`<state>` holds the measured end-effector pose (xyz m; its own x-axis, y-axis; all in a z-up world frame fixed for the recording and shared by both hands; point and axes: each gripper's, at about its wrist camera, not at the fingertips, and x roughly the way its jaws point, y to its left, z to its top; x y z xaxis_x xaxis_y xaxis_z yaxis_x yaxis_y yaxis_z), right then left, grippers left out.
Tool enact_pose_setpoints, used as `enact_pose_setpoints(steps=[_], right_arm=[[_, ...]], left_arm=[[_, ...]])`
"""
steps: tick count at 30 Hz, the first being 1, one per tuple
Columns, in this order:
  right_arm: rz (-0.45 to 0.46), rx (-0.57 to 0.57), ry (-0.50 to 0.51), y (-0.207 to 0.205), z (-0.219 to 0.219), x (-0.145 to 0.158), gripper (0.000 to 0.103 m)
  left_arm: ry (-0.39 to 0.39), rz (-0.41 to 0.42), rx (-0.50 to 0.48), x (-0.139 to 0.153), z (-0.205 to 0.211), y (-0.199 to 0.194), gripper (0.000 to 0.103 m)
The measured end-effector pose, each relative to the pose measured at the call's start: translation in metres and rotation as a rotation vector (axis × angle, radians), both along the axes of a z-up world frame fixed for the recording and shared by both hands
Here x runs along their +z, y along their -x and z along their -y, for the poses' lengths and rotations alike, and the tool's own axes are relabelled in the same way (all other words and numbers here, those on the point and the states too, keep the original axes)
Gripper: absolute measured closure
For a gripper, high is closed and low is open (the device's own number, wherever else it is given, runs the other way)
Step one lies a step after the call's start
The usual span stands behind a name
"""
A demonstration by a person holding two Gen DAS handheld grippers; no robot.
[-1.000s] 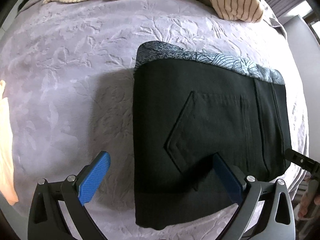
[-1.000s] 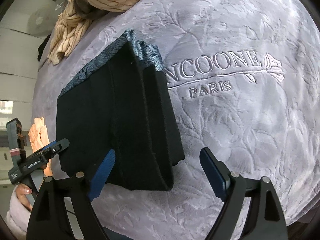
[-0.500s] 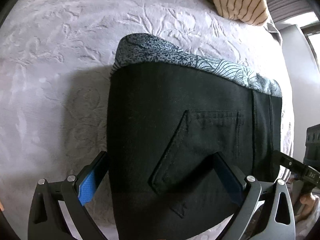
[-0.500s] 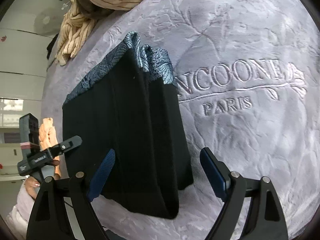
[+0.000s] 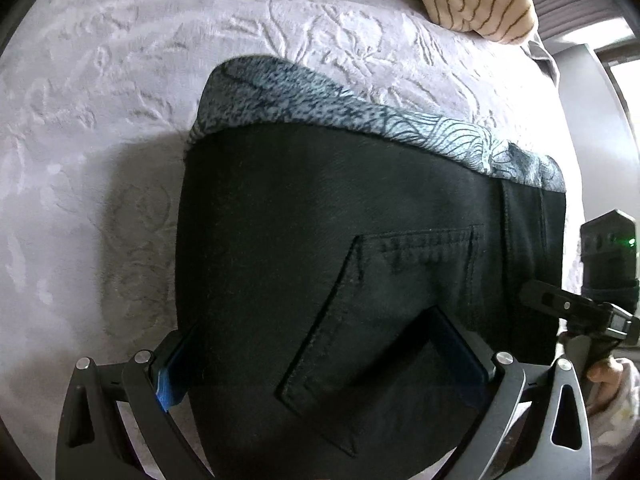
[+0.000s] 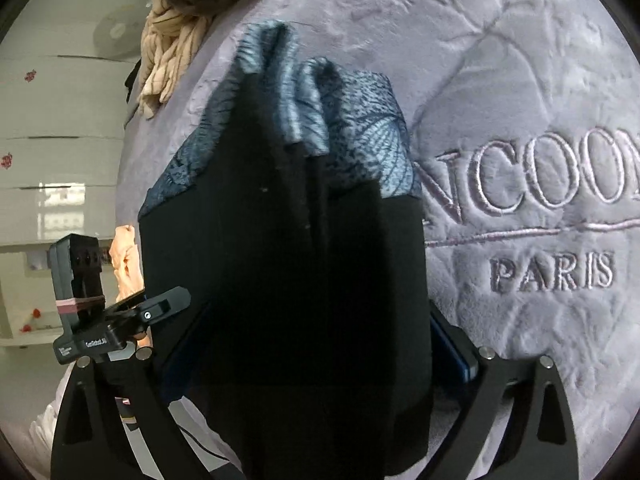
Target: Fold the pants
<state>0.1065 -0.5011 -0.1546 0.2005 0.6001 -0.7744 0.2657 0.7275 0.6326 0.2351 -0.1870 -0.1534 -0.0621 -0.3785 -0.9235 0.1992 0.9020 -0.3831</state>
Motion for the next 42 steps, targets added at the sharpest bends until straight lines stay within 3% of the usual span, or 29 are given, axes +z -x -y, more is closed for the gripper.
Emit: enact_pose_setpoints(steps=[14, 20, 26, 29, 31, 34, 35, 36, 42], right_arm=[[-0.035, -0.021, -0.028, -0.002, 0.006, -0.01, 0.001], [-0.093, -0.036, -0.023, -0.015, -0.002, -0.001, 0.001], [-0.025, 0.004, -0.031, -0.019, 0.013, 0.017, 0.001], [-0.02, 0.038, -0.066, -0.023, 0.02, 0.014, 0.011], [-0.026, 0.05, -0.106, -0.026, 0.024, 0.006, 0.025], [-0.006, 0.036, -0.176, -0.022, 0.025, -0.004, 0.027], [-0.001, 0.028, -0.187, -0.021, 0.025, -0.006, 0.028], [0.003, 0.015, -0.2, -0.019, 0.026, -0.008, 0.029], [0.003, -0.053, -0.226, -0.012, 0.024, -0.005, 0.038]], left_arm=[[0.048, -0.031, 0.018, -0.006, -0.015, 0.004, 0.0], [0.05, -0.035, 0.023, -0.001, -0.024, 0.007, 0.0], [0.061, 0.004, -0.023, 0.005, -0.034, 0.006, 0.0], [0.097, -0.004, -0.03, 0.001, -0.042, 0.006, 0.0], [0.114, 0.001, -0.036, -0.001, -0.044, 0.006, 0.0], [0.141, 0.012, -0.032, -0.004, -0.046, 0.008, 0.002], [0.149, 0.018, -0.023, -0.005, -0.043, 0.007, 0.005], [0.166, 0.018, -0.017, -0.004, -0.049, 0.009, 0.015], [0.165, 0.05, 0.017, 0.013, -0.046, 0.018, 0.028]])
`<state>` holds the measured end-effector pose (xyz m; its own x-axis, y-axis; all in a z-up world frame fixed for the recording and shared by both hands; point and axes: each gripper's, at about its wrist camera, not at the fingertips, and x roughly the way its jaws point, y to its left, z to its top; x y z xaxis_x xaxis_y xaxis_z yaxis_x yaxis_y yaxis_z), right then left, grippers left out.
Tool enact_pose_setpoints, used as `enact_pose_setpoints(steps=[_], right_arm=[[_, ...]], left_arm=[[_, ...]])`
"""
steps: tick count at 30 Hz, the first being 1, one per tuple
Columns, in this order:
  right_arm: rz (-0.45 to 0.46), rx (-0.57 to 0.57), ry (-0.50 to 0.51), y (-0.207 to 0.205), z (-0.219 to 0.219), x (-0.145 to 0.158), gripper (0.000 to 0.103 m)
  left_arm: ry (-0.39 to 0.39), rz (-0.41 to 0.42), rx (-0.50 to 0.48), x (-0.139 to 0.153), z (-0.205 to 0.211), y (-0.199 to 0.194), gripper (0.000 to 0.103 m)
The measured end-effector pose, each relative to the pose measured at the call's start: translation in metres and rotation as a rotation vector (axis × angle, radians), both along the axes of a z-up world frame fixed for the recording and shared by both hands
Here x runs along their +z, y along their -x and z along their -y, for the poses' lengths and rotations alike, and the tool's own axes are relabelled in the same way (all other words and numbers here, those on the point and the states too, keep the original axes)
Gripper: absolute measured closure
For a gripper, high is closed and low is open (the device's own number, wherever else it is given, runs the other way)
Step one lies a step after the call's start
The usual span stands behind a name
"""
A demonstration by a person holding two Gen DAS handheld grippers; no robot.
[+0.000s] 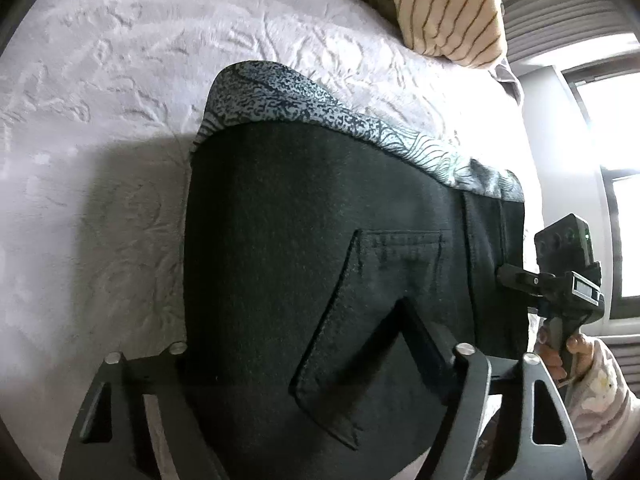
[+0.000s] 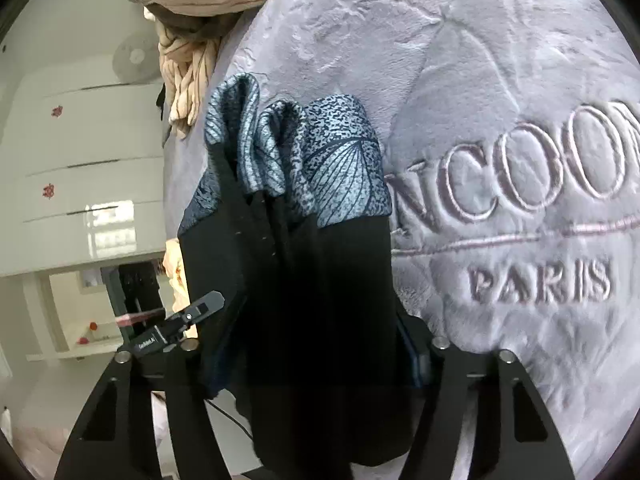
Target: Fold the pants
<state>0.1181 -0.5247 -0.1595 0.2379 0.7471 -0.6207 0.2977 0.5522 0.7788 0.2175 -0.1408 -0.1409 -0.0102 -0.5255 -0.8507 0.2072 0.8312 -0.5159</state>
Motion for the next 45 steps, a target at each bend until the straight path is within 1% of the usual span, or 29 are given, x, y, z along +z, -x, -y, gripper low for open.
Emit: enact_pose_setpoints(steps=[4, 10, 15, 22, 25, 28, 33, 36, 39, 41, 45], right_arm=[[0.01, -0.022, -0.009, 0.004, -0.004, 0.013, 0.044], [0.013, -0.049, -0.029, 0.012, -0.004, 0.028, 0.045], [0.027, -0.05, -0.047, 0.025, -0.011, 0.047, 0.045], [0.05, -0.012, -0.076, 0.04, -0.029, 0.075, 0.045], [0.052, 0.012, -0.09, 0.051, -0.043, 0.084, 0.045], [0.048, 0.026, -0.091, 0.064, -0.059, 0.09, 0.045], [0.057, 0.026, -0.076, 0.074, -0.083, 0.101, 0.045], [0.054, -0.014, -0.08, 0.082, -0.094, 0.099, 0.045], [0.043, -0.058, -0.104, 0.088, -0.105, 0.091, 0.045], [0.033, -0.072, -0.109, 0.097, -0.129, 0.085, 0.045], [0.034, -0.075, -0.057, 0.098, -0.17, 0.077, 0.045]], left_arm=[[-0.002, 0.016, -0.004, 0.015, 0.002, 0.003, 0.029], [-0.024, 0.031, -0.001, 0.034, 0.001, 0.01, 0.029], [-0.029, 0.057, 0.001, 0.058, -0.013, 0.023, 0.029], [-0.051, 0.081, 0.034, 0.09, -0.032, 0.052, 0.029], [-0.07, 0.097, 0.054, 0.102, -0.048, 0.073, 0.029], [-0.078, 0.101, 0.066, 0.109, -0.064, 0.089, 0.029], [-0.069, 0.094, 0.056, 0.111, -0.106, 0.106, 0.029], [-0.079, 0.098, 0.018, 0.111, -0.137, 0.109, 0.029], [-0.099, 0.127, 0.004, 0.113, -0.165, 0.112, 0.029], [-0.098, 0.134, 0.01, 0.11, -0.191, 0.111, 0.029], [-0.135, 0.142, -0.008, 0.092, -0.213, 0.104, 0.029]])
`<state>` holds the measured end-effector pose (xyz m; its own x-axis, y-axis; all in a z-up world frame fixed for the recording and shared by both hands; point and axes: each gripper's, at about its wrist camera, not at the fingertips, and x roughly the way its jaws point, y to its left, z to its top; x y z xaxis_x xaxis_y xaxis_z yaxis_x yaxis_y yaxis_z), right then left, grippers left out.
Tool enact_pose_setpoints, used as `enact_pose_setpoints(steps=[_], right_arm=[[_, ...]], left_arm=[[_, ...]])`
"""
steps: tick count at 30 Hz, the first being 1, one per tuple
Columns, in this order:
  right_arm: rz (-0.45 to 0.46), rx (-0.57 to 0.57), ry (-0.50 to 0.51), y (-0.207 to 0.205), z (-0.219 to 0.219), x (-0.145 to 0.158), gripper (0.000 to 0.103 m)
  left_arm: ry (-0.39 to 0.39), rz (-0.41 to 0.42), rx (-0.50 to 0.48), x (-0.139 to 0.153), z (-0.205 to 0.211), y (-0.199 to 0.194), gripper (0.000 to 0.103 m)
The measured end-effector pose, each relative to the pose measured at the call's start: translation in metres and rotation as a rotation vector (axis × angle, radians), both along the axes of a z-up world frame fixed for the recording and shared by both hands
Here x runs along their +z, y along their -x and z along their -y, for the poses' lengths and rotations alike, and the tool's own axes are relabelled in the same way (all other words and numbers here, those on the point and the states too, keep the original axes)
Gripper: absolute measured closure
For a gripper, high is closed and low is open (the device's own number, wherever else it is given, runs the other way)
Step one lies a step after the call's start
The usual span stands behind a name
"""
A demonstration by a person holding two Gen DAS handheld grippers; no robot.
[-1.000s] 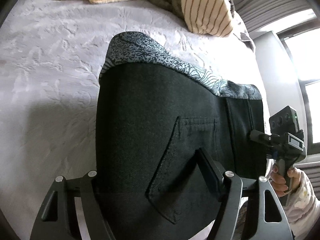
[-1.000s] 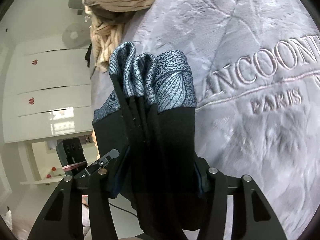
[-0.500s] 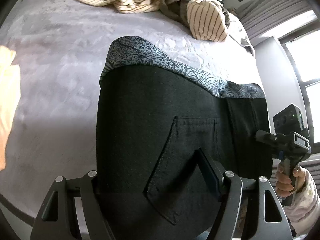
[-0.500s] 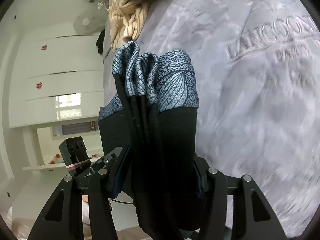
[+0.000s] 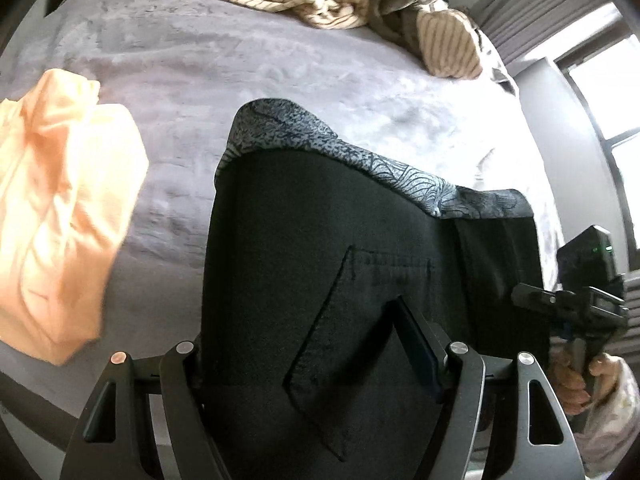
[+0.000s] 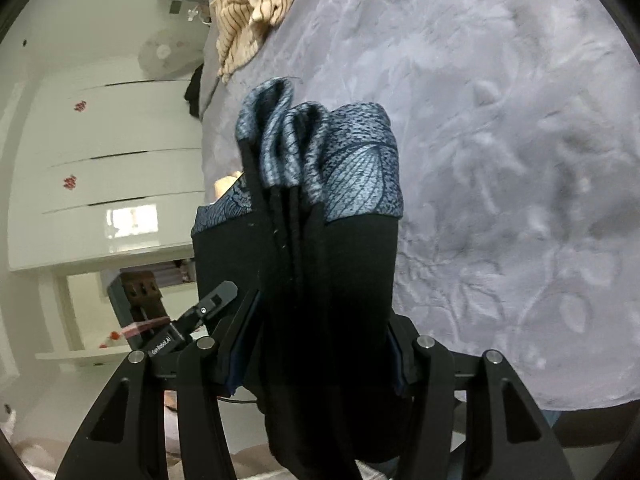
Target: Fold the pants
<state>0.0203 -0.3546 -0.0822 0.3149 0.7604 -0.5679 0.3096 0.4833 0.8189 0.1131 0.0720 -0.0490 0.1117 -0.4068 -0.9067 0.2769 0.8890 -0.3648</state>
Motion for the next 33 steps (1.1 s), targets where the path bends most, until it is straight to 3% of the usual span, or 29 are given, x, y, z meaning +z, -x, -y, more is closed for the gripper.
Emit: enact_pose_setpoints(steps=[8, 10, 15, 18, 21, 25, 30, 33], right_arm=[[-0.064, 0.07, 0.218, -0.029, -0.025, -0.033, 0.043], [-0.089, 0.091, 0.281, -0.035, -0.027, -0.04, 0.036], [-0.064, 0.144, 0.44, -0.036, -0.029, -0.028, 0.033], [-0.059, 0.146, 0.63, -0.031, -0.024, -0.012, 0.033], [-0.077, 0.1, 0.754, -0.029, -0.014, 0.002, 0.03], [-0.092, 0.082, 0.788, -0.024, -0.011, 0.014, 0.03], [-0.072, 0.07, 0.762, -0.014, -0.027, 0.032, 0.024], [-0.064, 0.058, 0.747, -0.001, -0.038, 0.042, 0.023]], left_arm=[[-0.111, -0.031, 0.066, -0.061, -0.018, -0.006, 0.026], [-0.116, -0.005, 0.074, -0.061, -0.02, -0.003, 0.02], [-0.202, 0.055, 0.06, -0.048, -0.023, 0.003, 0.017], [-0.256, 0.085, 0.063, -0.041, -0.022, 0.005, 0.017], [-0.299, 0.11, 0.061, -0.031, -0.018, 0.009, 0.017], [-0.311, 0.121, 0.046, -0.019, -0.011, 0.019, 0.017], [-0.348, 0.132, 0.012, -0.008, 0.002, 0.032, 0.016], [-0.332, 0.139, -0.007, -0.002, 0.007, 0.04, 0.016]])
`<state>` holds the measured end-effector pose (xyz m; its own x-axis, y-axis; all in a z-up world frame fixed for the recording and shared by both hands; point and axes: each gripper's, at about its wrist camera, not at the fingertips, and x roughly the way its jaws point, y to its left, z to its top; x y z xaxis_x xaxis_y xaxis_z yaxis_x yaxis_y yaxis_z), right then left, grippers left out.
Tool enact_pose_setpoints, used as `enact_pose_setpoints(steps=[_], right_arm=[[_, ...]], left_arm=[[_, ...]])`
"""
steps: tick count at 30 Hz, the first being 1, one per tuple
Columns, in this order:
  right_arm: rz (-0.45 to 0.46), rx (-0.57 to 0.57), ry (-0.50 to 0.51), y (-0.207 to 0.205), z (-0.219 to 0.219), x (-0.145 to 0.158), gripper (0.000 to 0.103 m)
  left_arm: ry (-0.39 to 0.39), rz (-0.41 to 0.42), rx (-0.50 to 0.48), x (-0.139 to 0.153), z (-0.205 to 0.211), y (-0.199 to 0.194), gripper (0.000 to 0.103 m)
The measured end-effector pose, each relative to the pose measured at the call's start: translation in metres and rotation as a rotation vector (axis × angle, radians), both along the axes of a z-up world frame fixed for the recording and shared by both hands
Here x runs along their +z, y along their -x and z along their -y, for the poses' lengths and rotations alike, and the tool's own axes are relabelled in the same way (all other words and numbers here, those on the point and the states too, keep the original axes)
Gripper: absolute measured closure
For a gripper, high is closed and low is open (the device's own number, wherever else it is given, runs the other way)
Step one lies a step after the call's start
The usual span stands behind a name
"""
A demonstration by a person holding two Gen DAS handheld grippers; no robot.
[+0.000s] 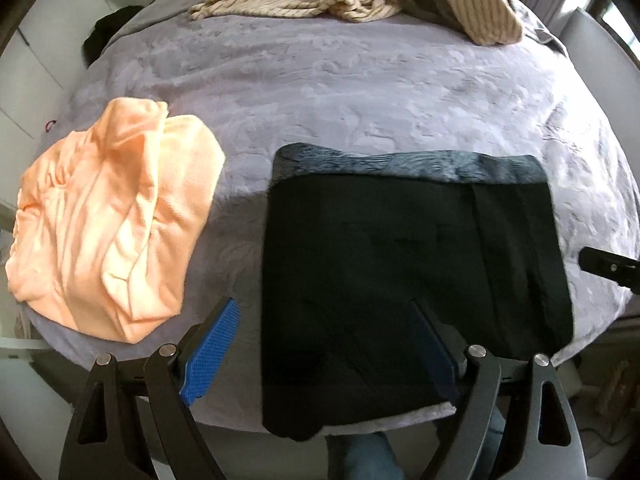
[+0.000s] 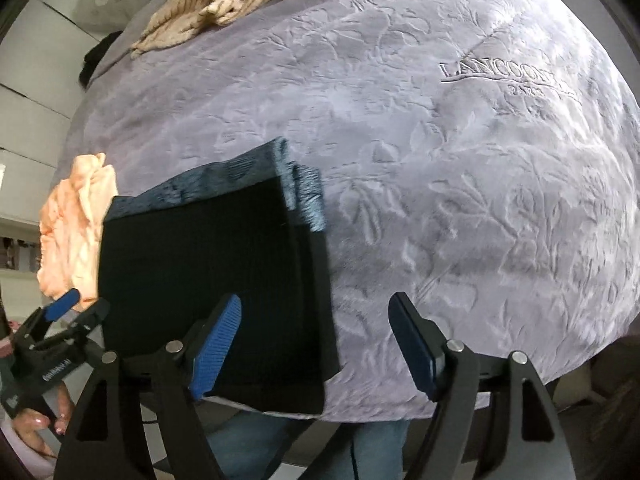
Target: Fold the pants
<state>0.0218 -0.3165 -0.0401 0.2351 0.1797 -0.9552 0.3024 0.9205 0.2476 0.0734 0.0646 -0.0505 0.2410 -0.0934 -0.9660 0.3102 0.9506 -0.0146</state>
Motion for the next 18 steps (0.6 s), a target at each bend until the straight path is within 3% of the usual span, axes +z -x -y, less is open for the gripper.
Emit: enact_pose_setpoints(steps=[2, 6, 8, 9, 18], right_arm=[[0.005, 0.002, -0.007, 0.0, -0.009, 0.003, 0.023], [0.011, 0.031, 0.016, 0.002, -0.028, 0.008, 0.018], [0.018, 0.048, 0.037, 0.004, -0.037, 0.01, 0.011], [0.02, 0.052, 0.041, 0.005, -0.039, 0.012, 0.0], [0.031, 0.085, 0.12, 0.01, -0.055, 0.021, 0.0]], left_arm=[[0.005, 0.001, -0.009, 0.003, 0.004, 0.003, 0.0], [0.013, 0.009, -0.027, 0.008, 0.01, 0.008, 0.0], [0.013, 0.007, -0.028, 0.009, 0.012, 0.01, 0.0], [0.012, 0.008, -0.028, 0.01, 0.013, 0.011, 0.0], [-0.02, 0.031, -0.005, 0.016, 0.013, 0.015, 0.0]])
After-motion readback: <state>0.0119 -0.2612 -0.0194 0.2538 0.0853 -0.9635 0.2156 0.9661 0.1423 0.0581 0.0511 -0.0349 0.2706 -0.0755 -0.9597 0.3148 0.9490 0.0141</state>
